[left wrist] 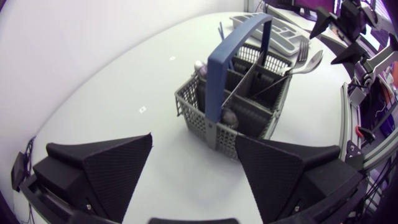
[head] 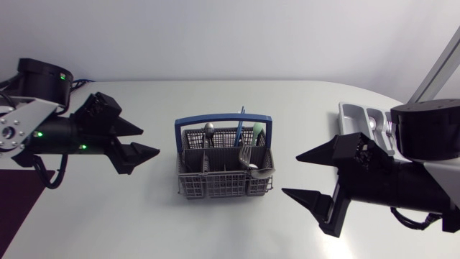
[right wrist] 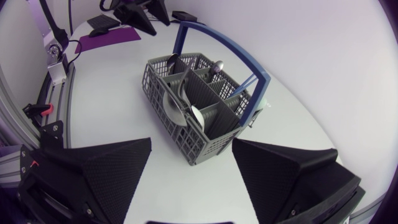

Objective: Sort the cutlery from the basket into the organizer compartments.

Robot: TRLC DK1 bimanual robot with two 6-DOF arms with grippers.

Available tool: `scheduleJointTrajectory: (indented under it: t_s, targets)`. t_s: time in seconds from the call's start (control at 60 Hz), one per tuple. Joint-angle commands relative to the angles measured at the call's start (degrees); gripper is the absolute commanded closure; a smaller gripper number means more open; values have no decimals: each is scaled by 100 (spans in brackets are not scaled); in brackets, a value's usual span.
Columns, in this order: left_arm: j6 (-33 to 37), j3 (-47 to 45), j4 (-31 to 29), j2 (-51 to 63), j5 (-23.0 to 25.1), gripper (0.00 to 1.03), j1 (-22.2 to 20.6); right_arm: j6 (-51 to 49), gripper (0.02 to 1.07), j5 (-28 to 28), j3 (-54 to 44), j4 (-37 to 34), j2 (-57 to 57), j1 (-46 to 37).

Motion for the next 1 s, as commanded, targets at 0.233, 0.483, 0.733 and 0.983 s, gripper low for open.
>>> scheduleJointTrajectory:
  t_s: [0.233, 0.483, 0.733, 0.983]
  targets:
    - [-29, 568, -368, -627, -553, 8, -2003, -322, 9, -83, -277, -453, -295, -188]
    - [-65, 796, -26, -100, -1071, 7, -3312, -401, 9, -56, -452, -585, -567, -355]
    - [-65, 1201, 361, 797, -1203, 7, -3910, -454, 9, 49, -699, -585, -840, -443]
    - [-65, 1385, 537, 1280, -1221, 10, -4244, -577, 9, 40, -848, -673, -1042, -584]
